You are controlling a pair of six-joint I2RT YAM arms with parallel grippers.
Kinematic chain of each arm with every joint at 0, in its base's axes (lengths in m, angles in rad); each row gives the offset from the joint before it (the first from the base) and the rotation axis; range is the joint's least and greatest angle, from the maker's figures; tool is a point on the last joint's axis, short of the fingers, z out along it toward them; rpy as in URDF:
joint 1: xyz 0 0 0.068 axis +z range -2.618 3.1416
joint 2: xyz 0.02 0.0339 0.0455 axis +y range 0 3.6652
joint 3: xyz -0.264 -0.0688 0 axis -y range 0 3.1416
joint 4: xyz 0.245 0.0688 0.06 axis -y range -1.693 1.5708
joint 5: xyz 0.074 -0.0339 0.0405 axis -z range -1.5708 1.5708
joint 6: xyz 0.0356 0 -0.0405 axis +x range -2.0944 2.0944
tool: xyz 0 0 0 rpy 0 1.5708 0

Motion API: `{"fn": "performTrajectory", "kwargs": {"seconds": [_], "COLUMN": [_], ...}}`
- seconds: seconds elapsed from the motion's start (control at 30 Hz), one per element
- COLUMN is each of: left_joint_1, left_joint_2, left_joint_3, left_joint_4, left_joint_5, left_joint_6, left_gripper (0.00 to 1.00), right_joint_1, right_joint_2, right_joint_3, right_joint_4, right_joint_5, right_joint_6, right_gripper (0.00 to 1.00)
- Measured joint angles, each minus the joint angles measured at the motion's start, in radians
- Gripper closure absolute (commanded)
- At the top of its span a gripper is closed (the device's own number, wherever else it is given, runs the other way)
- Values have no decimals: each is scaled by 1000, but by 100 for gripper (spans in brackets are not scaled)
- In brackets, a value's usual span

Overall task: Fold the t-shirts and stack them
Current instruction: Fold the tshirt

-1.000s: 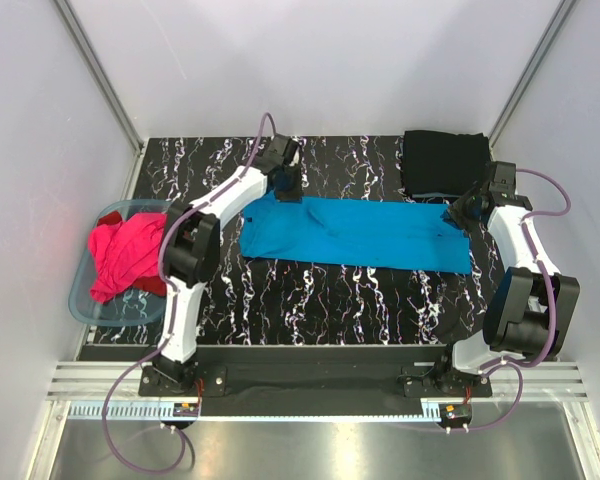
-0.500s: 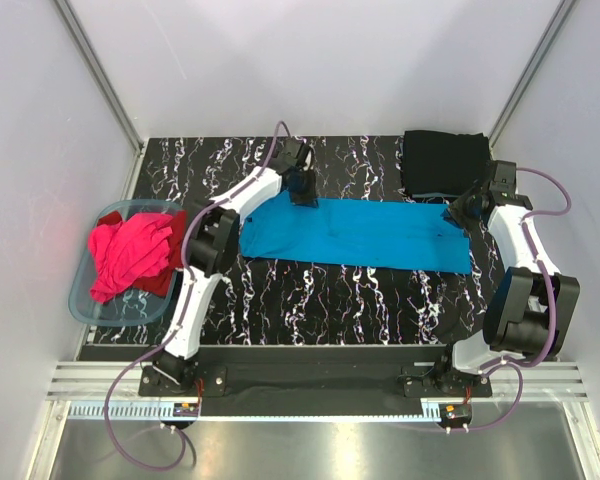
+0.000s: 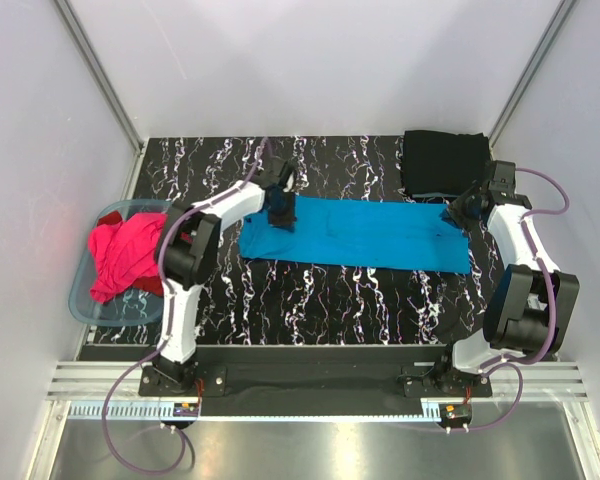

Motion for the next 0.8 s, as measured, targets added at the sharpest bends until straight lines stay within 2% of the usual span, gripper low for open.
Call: {"fn": "performTrajectory", "kwargs": {"seconds": [0.07,0.2,0.37,0.53,0.63,0.7,0.77,0.8], "left_joint_1": [20,48,57,87,130,161,184,192], "left_joint_2": [-39,-31,62,235,402,518,517,463], "left_joint_3": [-40,-24,111,406,704,919,912,821], "left_joint_4": [-18,-40,-111,-190,-220,-177,-108,-30], "left_joint_5": [-33,-94,-155,-166,-165,-118,-73,-50], "left_joint_6": [0,3,11,18,19,13,-5,-14], "left_gripper": [100,100,100,98,98,99,97,95], "right_joint_1": [0,0,0,0,3,11,18,21], "right_joint_2": [0,-2,-10,-33,-61,-91,-115,-126], "right_joint_3": [0,0,0,0,0,0,0,0], "right_joint_4": [1,3,4,6,8,17,32,37], "right_joint_5": [-8,-21,-37,-67,-88,-97,-112,-117], "right_joint_6": [0,0,0,0,0,1,0,0], "right_gripper": [81,81,81,79,77,76,76,76]}}
